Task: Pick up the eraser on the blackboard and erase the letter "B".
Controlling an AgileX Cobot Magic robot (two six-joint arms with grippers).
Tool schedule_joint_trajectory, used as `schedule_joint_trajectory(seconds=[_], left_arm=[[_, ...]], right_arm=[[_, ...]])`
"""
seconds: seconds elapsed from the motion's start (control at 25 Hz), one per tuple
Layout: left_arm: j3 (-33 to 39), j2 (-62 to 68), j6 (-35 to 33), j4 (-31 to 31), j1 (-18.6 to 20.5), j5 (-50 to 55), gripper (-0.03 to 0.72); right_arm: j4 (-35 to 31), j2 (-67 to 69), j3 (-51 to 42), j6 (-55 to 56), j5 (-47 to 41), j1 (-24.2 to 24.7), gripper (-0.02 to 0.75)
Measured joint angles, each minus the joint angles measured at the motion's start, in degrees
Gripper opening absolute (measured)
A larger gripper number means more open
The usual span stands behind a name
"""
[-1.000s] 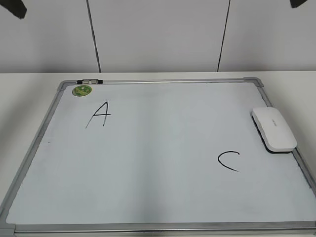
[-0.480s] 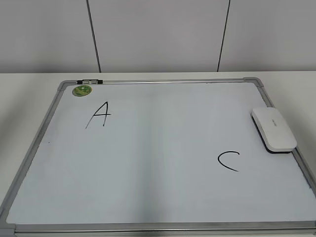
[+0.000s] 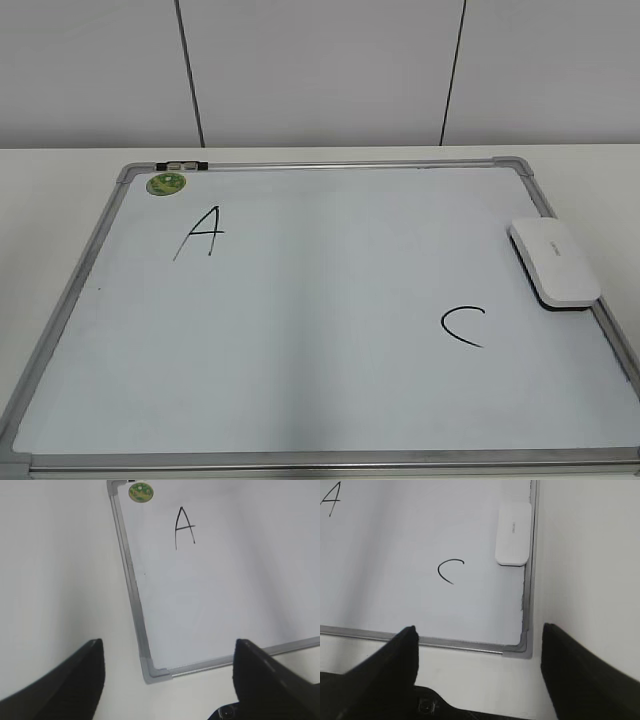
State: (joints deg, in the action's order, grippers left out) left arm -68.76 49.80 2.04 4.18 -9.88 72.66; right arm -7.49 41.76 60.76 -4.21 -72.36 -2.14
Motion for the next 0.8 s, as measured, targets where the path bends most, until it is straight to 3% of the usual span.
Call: schedule_joint_trajectory(seconds=[0.44,0.8], left_arm=[[15.65,-20.9,0.0,-2.41,0.0,-0.09,0.585],[24.24,-34.73,0.0,-6.73,0.0,-4.9,0.58]], right_arm=[[5.41,-28.87,-16.17,-0.11,-0.36,0.0,0.585],[6.54,-35.56,-24.54,-0.11,-0.36,0.0,0.585]])
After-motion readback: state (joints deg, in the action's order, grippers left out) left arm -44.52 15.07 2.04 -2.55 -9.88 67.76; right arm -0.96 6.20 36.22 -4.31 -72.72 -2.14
